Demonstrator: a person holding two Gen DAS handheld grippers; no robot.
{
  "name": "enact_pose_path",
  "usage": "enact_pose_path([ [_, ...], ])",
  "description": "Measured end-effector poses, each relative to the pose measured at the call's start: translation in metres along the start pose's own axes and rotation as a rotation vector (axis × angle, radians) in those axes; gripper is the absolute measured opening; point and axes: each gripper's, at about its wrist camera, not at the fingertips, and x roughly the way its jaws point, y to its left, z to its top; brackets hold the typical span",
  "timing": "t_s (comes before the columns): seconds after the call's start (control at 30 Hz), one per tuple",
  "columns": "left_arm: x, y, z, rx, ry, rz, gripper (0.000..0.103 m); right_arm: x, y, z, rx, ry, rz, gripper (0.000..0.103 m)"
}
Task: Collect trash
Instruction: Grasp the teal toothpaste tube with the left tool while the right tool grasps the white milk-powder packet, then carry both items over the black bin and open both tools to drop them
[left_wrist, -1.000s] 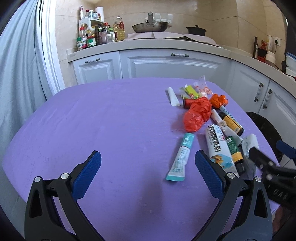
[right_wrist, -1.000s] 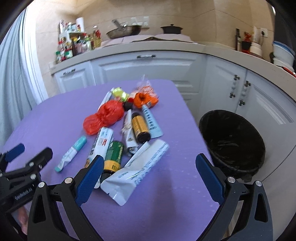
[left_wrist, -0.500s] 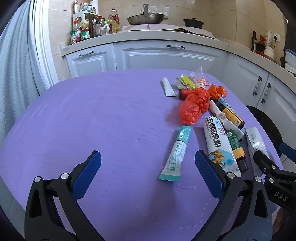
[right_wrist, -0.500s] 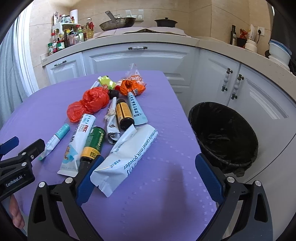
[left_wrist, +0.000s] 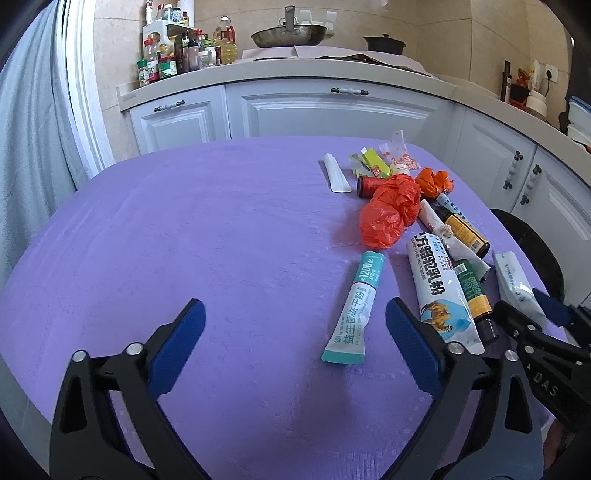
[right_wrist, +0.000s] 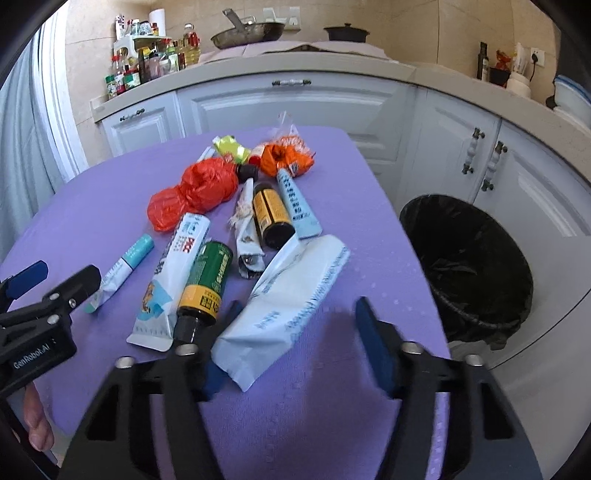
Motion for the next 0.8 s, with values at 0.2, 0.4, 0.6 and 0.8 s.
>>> enact_pose_path([
  [0.2, 0.007, -0.005, -0.001, 0.011, 0.031, -0.046, 0.078, -0.004, -0.006, 0.0, 0.012, -0.016, -0.006, 0.036],
  [0.4, 0.017, -0.011, -0.002, 0.02, 0.076, -0.075, 0.065, -0.005, -0.014, -0.001, 0.018, -0.02, -0.01, 0.031],
  [0.6, 0.02, -0.016, -0.005, 0.048, 0.078, -0.078, 0.047, -0.007, -0.018, -0.002, 0.013, -0.035, -0.008, 0.03],
  [0.8, 0.017, -0.025, -0.006, 0.091, 0.054, -0.081, 0.019, -0.008, -0.021, -0.003, 0.015, -0.042, 0.002, 0.029],
])
